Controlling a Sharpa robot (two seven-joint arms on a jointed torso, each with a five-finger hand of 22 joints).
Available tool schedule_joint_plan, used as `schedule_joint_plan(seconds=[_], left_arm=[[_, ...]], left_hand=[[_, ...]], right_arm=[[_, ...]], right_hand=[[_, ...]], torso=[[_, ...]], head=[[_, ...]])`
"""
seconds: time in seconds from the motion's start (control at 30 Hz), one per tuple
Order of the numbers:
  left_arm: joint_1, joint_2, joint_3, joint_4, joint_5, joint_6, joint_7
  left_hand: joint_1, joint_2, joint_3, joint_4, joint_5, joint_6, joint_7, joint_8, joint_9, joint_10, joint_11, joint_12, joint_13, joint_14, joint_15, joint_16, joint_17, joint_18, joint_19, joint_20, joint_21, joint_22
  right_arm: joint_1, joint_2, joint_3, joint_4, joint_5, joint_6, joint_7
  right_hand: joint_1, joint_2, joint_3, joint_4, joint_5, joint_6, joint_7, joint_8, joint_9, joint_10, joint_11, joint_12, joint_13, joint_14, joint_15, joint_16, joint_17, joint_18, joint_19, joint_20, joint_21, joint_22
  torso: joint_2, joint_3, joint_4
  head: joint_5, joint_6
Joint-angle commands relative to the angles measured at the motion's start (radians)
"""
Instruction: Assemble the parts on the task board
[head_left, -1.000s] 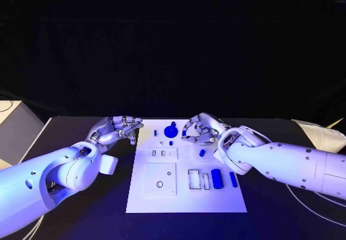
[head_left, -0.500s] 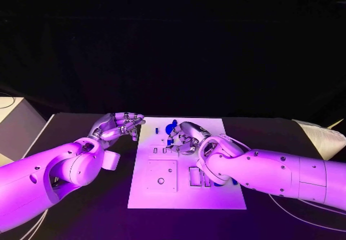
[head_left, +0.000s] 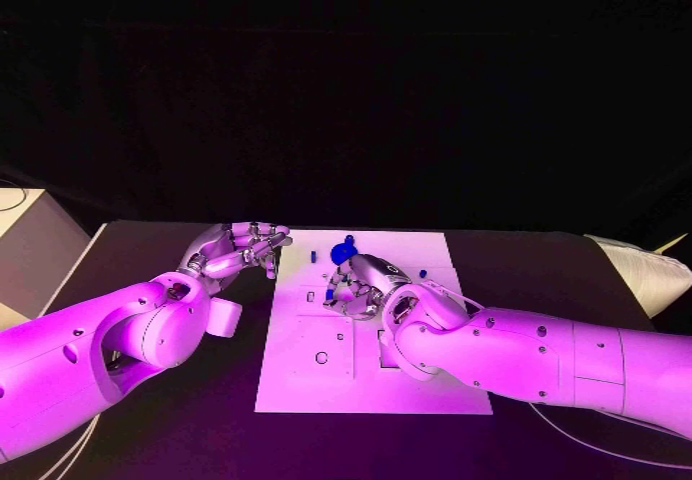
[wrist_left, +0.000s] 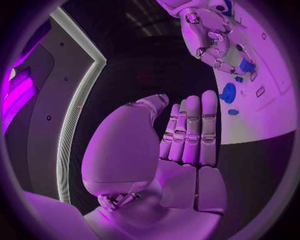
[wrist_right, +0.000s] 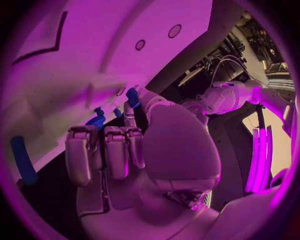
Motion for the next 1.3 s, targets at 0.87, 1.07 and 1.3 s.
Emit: schedule_joint_plan(seconds=[0.87,1.07,1.3], left_arm=[[-0.001,-0.004,0.001,0.003,0.004,0.020,0.003],[-0.001,-0.005,0.001,0.003,0.004,0.020,0.003],[-0.001,-0.006,0.001,0.003,0.004,0.020,0.003]], left_hand=[[-0.007,-0.001,0.004,0.000,-0.004,-0.006,0.001,-0.002,0.002,-0.005,-0.001,0.004,0.002,-0.007,0.000,0.006,-0.002,0.006,-0.009,-0.002,0.006,0.001],[-0.007,-0.001,0.004,0.000,-0.004,-0.006,0.001,-0.002,0.002,-0.005,-0.001,0.004,0.002,-0.007,0.000,0.006,-0.002,0.006,-0.009,-0.002,0.006,0.001],[-0.007,-0.001,0.004,0.000,-0.004,-0.006,0.001,-0.002,0.002,-0.005,-0.001,0.004,0.002,-0.007,0.000,0.006,-0.002,0.006,-0.009,-0.002,0.006,0.001]], right_arm=[[-0.014,0.004,-0.001,-0.034,-0.079,-0.002,-0.028],[-0.015,0.005,-0.001,-0.040,-0.080,-0.002,-0.029],[-0.015,0.008,-0.001,-0.045,-0.082,0.009,-0.033]], right_hand=[[-0.001,-0.002,0.003,-0.005,0.010,-0.010,0.002,0.003,0.001,0.067,0.001,0.003,0.228,0.104,0.007,0.004,0.263,-0.011,0.076,0.001,0.001,0.196],[-0.003,-0.003,0.003,-0.005,0.010,-0.010,0.002,0.003,0.000,0.066,0.001,0.002,0.228,0.104,0.008,0.004,0.263,-0.011,0.076,0.001,0.001,0.196],[-0.007,-0.006,0.001,-0.003,0.010,-0.012,0.004,0.003,0.000,0.064,0.003,0.000,0.226,0.104,0.010,0.004,0.263,-0.010,0.075,0.003,-0.001,0.194]], torso=[[0.000,0.0003,-0.0013],[0.001,0.0005,-0.0008],[0.000,0.0000,-0.0012]], head=[[0.007,-0.010],[0.007,-0.009],[0.007,-0.010]])
